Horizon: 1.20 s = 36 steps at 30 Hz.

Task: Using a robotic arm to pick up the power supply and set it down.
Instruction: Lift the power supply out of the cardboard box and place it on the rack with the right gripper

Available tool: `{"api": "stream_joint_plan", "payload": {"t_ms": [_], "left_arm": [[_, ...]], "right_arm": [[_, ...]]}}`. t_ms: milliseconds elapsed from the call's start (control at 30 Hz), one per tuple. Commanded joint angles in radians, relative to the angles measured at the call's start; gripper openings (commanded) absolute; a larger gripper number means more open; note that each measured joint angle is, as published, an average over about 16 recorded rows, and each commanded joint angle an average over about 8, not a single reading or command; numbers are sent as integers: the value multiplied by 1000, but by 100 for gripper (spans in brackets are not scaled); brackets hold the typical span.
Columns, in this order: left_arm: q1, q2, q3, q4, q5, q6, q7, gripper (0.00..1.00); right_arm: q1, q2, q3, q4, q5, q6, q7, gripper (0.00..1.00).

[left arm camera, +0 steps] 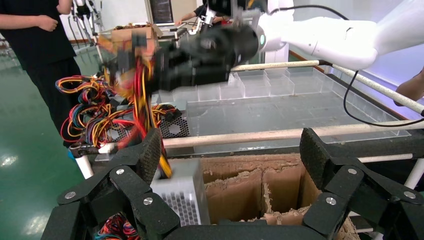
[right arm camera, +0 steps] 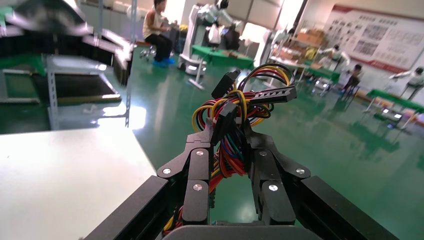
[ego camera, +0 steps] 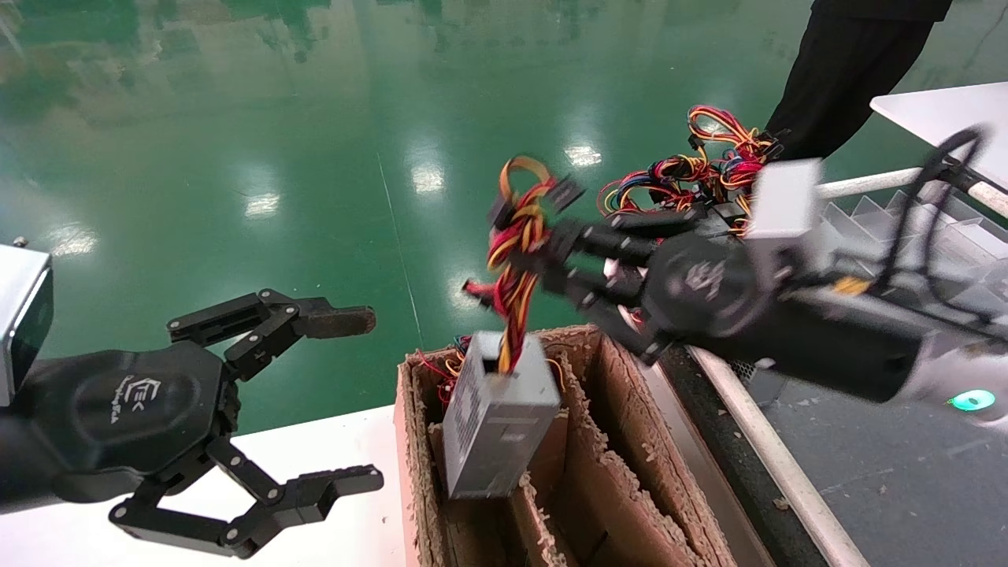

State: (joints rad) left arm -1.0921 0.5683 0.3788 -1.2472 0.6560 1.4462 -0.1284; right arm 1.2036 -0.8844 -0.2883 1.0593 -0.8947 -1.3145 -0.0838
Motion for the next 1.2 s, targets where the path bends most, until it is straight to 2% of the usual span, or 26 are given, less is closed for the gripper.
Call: {"api": "stream_joint_plan", "payload": {"t_ms": [33, 367, 667, 900, 1200], "left_arm": [[0, 0, 0, 0, 0, 0, 0, 100], [0, 0, 0, 0, 0, 0, 0, 100], [0, 0, 0, 0, 0, 0, 0, 100], [0, 0, 0, 0, 0, 0, 0, 100], [0, 0, 0, 0, 0, 0, 0, 100]], "right_arm": [[10, 15, 17, 0, 24, -11, 6, 0], [74, 137, 98, -56, 118, -92, 23, 0], [108, 244, 124, -187, 140, -190, 31, 0], [67, 338, 136, -272, 142, -247, -1, 0], [-25, 428, 148, -360, 152, -240, -60, 0]]}}
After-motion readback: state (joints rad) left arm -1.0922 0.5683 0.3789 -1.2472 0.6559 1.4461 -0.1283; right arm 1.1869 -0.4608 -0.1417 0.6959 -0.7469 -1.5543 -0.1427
